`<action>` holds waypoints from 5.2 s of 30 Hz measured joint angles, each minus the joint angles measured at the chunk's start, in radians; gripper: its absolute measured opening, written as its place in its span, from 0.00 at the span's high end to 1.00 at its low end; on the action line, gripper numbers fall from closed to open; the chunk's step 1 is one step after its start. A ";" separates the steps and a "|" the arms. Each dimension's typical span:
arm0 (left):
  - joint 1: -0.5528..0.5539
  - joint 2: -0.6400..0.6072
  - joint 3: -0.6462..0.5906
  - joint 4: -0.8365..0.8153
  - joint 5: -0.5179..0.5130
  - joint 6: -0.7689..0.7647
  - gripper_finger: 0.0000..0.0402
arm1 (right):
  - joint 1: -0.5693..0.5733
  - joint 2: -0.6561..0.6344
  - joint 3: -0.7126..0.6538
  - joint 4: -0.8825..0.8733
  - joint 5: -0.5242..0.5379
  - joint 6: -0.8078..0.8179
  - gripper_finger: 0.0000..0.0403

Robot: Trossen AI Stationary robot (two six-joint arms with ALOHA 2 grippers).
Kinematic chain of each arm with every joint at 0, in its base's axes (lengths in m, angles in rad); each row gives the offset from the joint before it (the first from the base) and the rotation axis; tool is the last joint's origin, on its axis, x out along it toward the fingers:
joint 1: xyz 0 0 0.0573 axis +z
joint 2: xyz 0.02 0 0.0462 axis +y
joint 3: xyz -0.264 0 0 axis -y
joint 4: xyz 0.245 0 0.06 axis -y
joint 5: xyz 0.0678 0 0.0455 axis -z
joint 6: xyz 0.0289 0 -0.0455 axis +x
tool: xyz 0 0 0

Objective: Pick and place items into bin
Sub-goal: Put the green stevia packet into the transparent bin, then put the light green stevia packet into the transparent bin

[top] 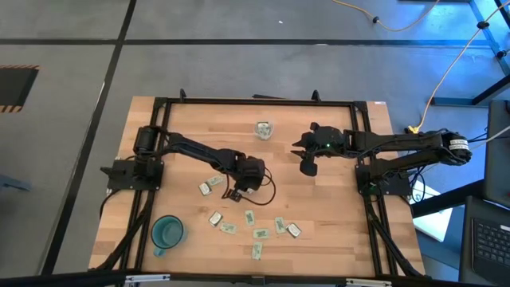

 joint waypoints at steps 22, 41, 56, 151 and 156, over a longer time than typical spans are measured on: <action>0.040 -0.119 -0.004 -0.033 -0.027 0.002 0.99 | 0.000 0.000 0.000 -0.012 0.000 -0.002 0.70; 0.475 -0.103 0.013 0.363 -0.002 -0.155 0.99 | 0.000 0.000 0.000 -0.020 0.000 -0.006 0.70; 0.465 -0.039 0.015 0.368 -0.012 -0.148 0.96 | -0.001 0.000 0.000 -0.030 0.000 -0.003 0.70; 0.170 -0.341 -0.089 -0.033 0.043 -0.429 0.99 | -0.001 0.000 0.000 -0.060 0.000 -0.006 0.70; 0.266 -0.333 -0.009 0.016 0.069 -0.358 0.99 | -0.001 0.000 0.000 -0.060 0.000 -0.006 0.70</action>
